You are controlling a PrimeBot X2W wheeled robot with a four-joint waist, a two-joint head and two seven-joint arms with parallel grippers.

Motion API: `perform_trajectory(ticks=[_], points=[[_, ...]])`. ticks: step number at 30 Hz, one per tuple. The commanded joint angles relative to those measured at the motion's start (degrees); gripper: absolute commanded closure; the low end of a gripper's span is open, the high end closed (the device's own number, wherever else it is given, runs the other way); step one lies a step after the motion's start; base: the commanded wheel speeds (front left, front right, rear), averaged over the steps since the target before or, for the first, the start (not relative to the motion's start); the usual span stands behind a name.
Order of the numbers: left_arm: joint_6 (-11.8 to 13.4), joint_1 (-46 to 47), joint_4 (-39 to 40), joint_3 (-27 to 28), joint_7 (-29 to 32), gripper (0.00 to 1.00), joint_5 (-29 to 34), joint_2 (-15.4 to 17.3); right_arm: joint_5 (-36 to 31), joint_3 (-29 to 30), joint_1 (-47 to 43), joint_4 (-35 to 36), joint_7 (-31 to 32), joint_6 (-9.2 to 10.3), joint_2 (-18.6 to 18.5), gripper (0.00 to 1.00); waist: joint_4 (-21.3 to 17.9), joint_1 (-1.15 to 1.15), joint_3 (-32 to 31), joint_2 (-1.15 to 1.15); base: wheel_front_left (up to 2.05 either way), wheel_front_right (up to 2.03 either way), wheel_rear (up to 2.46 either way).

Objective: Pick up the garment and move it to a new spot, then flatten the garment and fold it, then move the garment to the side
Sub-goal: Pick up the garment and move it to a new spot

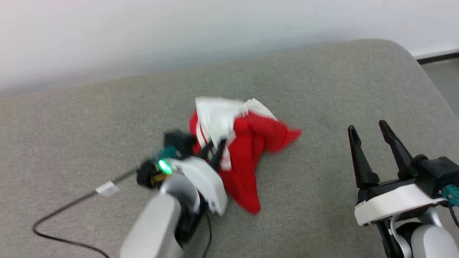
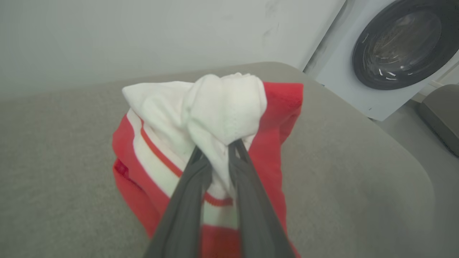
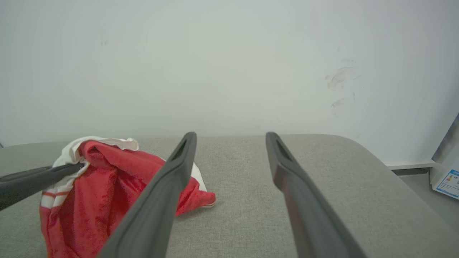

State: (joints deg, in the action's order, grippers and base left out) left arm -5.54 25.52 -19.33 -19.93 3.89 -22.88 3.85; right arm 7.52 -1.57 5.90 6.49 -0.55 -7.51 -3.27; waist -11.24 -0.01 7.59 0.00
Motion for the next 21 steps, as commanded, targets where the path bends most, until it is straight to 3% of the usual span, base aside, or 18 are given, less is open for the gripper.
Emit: perform_trajectory(ticks=[1, 4, 7, 8, 14, 21], points=[[-0.12, -2.68, -0.48, -1.40, 0.75, 1.00, -0.07, 0.07, 0.23, 0.03, -0.05, 0.00, -0.29, 0.04, 0.31, 0.00, -1.19, 0.01, 1.82, 0.00, 0.00, 0.00, 0.00], [0.41, -7.09, -1.08, -4.04, 1.61, 1.00, 0.68, 0.12, 0.63, -0.41, 0.65, -0.35, -0.84, 0.04, 0.39, 0.00, -1.55, 0.01, 3.27, 0.00, 0.00, 0.00, 0.00], [0.47, -10.21, -1.40, -6.17, 2.39, 0.45, 1.49, 0.58, 0.83, -0.52, 0.94, -0.96, -1.38, 0.04, 0.39, 0.00, -1.00, 0.01, 4.02, 0.00, 0.00, 0.00, 0.00], [0.58, -10.71, -1.07, -6.40, 2.13, 0.00, 1.67, 0.70, 0.78, -0.61, 1.11, -1.09, -1.56, 0.04, 0.40, 0.00, -0.82, 0.01, 4.15, 0.00, 0.00, 0.00, 0.00], [1.30, -10.19, 3.36, -6.82, -3.76, 0.00, 3.50, 0.67, 0.36, -0.03, 1.13, -2.06, -1.61, 0.04, 0.38, 0.00, 1.80, 0.01, 2.86, 0.00, 0.00, 0.00, 0.00], [4.57, -10.25, 9.09, -4.33, -10.64, 0.00, 4.29, 0.71, -0.18, 1.74, -0.78, -1.49, -0.14, 0.04, -0.39, 0.00, 5.59, 0.01, -0.96, 0.00, 0.00, 0.00, 0.00]])
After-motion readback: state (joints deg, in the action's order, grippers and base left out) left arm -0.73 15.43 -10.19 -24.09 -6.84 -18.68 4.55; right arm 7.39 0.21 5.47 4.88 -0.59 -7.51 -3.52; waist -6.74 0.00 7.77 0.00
